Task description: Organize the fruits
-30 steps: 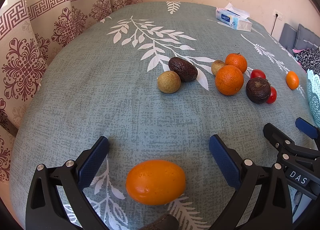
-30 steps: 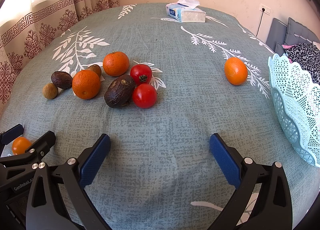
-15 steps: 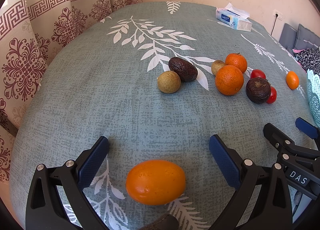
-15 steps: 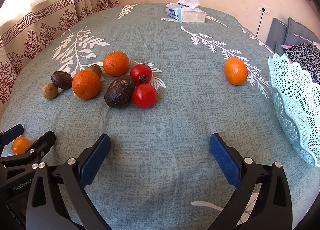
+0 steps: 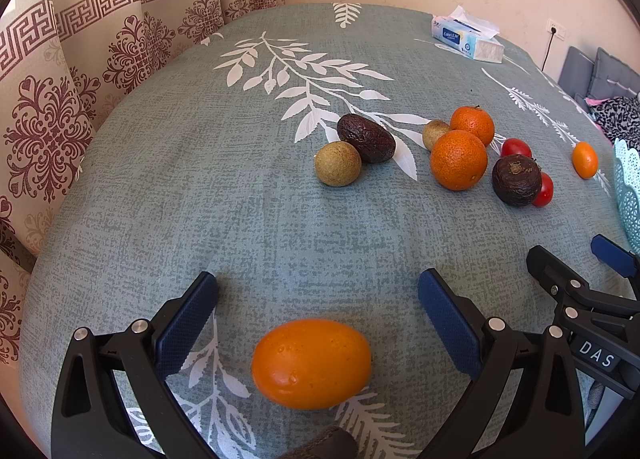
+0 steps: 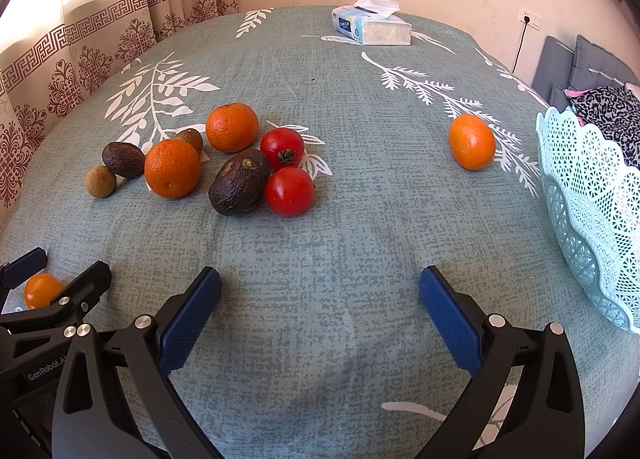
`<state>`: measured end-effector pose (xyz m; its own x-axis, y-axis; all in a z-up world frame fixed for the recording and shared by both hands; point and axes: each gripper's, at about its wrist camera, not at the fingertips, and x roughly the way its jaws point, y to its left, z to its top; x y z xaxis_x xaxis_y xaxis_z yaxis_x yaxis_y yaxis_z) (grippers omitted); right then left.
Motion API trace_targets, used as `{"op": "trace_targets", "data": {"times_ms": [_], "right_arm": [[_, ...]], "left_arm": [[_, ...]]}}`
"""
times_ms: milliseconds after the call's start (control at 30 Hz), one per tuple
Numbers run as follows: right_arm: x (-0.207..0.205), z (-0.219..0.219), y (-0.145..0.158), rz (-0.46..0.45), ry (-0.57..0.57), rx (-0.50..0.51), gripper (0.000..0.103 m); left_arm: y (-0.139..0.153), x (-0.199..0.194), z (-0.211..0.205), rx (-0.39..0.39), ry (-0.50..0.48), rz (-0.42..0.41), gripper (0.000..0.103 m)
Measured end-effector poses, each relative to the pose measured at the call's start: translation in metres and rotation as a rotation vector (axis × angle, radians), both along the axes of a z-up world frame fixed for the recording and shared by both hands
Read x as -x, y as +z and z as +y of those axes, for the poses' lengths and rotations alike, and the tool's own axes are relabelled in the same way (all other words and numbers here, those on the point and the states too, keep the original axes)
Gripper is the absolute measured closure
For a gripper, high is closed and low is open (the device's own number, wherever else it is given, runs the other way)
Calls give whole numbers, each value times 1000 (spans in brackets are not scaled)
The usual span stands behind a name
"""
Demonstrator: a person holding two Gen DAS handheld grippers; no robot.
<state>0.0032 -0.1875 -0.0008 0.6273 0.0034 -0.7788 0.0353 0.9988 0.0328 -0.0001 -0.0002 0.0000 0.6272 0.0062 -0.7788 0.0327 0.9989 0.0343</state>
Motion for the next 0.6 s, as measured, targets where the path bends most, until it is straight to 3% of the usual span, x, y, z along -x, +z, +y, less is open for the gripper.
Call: {"op": "trace_targets", "data": {"times_ms": [333,433,533,600], "right_arm": [[0,11,0,-8,0,71,2],[-5,-3,0,24,31,-24,2],[-10,-16,6,54,80,-106,2],[-10,-15,6,55,106,-98,2]], "left_arm": [[1,-2,0,8,6,3,5],[2,-3,4,12,-1,0,5],[5,2,10,87,-39,-23,5],[7,5,11,124,-68,-33,5]]}}
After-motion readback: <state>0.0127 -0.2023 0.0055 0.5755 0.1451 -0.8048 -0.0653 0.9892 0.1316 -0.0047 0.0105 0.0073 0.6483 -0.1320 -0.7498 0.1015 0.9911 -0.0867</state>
